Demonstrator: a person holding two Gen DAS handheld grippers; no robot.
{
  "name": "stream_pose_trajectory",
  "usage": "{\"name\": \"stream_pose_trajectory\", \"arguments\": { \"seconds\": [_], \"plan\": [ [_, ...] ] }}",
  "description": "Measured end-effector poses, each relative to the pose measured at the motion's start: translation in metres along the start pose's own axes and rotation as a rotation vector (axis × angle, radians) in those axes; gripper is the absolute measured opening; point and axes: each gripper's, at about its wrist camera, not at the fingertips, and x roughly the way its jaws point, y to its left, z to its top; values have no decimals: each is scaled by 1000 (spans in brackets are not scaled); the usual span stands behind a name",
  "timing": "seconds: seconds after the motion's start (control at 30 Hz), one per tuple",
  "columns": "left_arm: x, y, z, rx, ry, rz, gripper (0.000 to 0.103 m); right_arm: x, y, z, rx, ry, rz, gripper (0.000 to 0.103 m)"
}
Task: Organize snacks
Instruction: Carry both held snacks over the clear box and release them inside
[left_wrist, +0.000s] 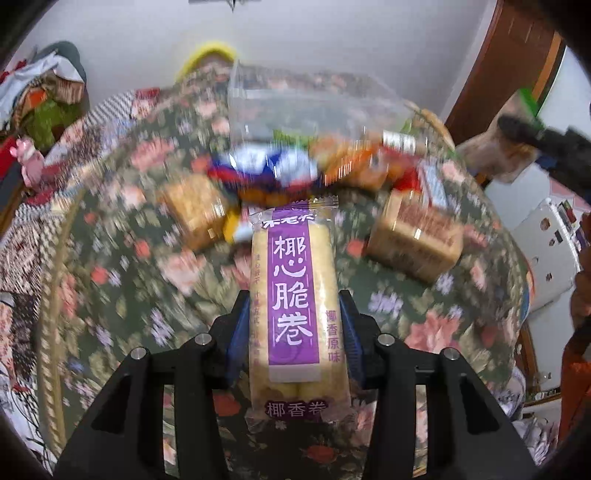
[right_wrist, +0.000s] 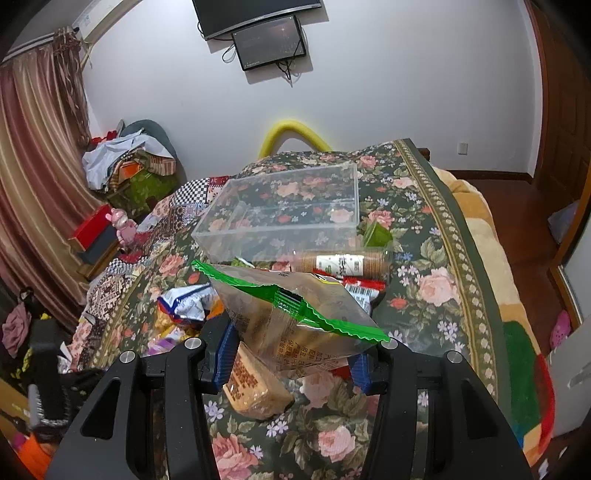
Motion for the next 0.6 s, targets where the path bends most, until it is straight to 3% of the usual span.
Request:
{"name": "stream_pose_trajectory", "arguments": {
  "seconds": [0.23,0.6],
  "plan": [
    [-25,0,53,-1,-114,-6,45,-2,5,27,-34,-57,2,47],
    [-14,-8,133,54,-196,10,45,20,17,69,-82,-125,-8,47]
  ]
}}
